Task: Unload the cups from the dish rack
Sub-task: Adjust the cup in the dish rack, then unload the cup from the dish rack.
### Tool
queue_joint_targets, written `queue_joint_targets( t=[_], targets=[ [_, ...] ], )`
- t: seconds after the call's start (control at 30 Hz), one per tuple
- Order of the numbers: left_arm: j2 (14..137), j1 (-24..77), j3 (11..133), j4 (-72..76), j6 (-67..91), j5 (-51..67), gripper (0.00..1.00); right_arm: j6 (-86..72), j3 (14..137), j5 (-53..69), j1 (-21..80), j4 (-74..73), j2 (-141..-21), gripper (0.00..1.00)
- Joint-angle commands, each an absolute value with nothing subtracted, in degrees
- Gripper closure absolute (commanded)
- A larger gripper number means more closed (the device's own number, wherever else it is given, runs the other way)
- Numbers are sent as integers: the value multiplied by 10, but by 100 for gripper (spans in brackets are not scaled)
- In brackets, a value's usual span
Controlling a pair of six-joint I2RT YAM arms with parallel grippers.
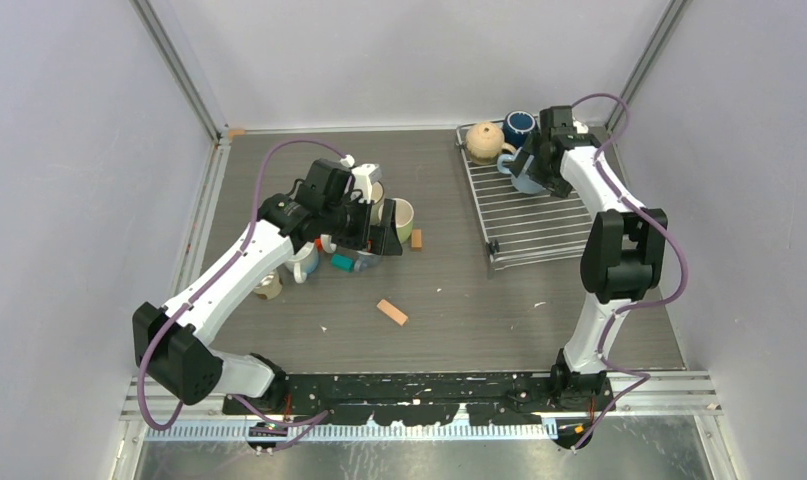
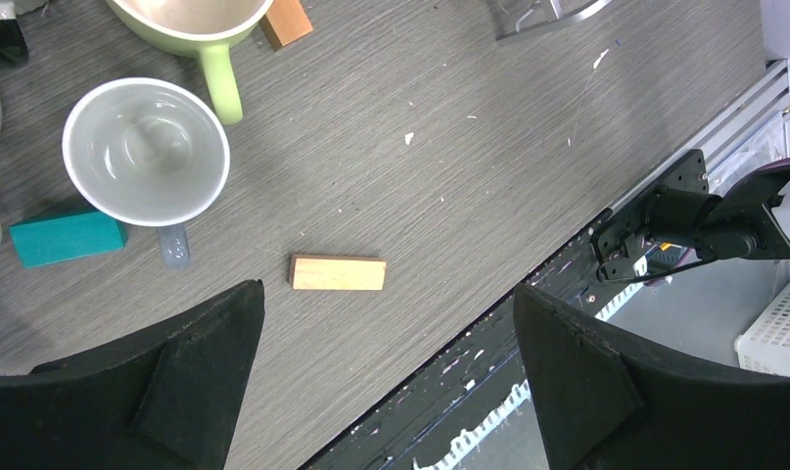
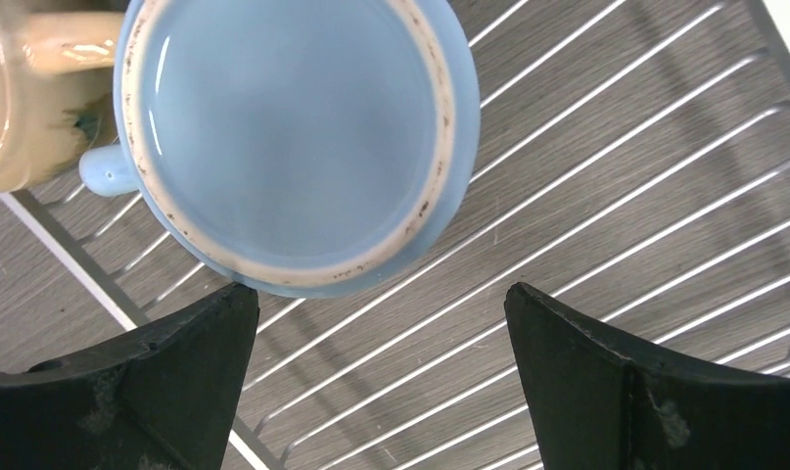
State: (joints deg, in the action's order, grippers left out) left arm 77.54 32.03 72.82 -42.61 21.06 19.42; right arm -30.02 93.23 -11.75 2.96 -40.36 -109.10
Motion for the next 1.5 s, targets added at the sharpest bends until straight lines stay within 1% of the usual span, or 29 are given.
queue_joint_targets(
  t=[0.0, 0.2, 0.33, 0.47, 0.5, 0.6, 0.77, 0.9, 1.03, 1.13, 1.3, 1.47],
  targets=[
    [775, 323, 727, -402, 214, 205, 0, -294, 930, -163, 10, -399, -1050, 0],
    [779, 322, 729, -401, 214, 208, 0, -308, 880, -167, -25, -397, -1006, 0],
    [780, 323, 728, -400, 215, 210, 0, -334, 865, -162, -27, -404, -979, 0],
    [783, 323, 725, -396, 215, 211, 0, -385, 852, -173, -1, -390, -965, 0],
    [784, 323, 726, -395, 216, 212, 0, -401, 857, -182, 20, -390, -967, 0],
    [785, 322, 725, -395, 216, 212, 0, -472, 888, -205, 50, -394, -990, 0],
    [779, 323, 720, -393, 214, 208, 0, -577, 980, -270, 90, -428, -1051, 0],
    [778, 323, 714, -388, 213, 206, 0, -691, 1071, -319, 107, -500, -1114, 0],
    [777, 323, 709, -384, 213, 209, 0, -798, 1186, -333, 111, -619, -1198, 0],
    [776, 322, 704, -380, 213, 214, 0, -848, 1251, -328, 116, -668, -1239, 0],
    [775, 322, 699, -377, 214, 219, 0, -942, 1261, -328, 130, -684, -1251, 0],
    [772, 323, 697, -374, 215, 224, 0, -978, 1264, -324, 134, -675, -1265, 0]
  ],
)
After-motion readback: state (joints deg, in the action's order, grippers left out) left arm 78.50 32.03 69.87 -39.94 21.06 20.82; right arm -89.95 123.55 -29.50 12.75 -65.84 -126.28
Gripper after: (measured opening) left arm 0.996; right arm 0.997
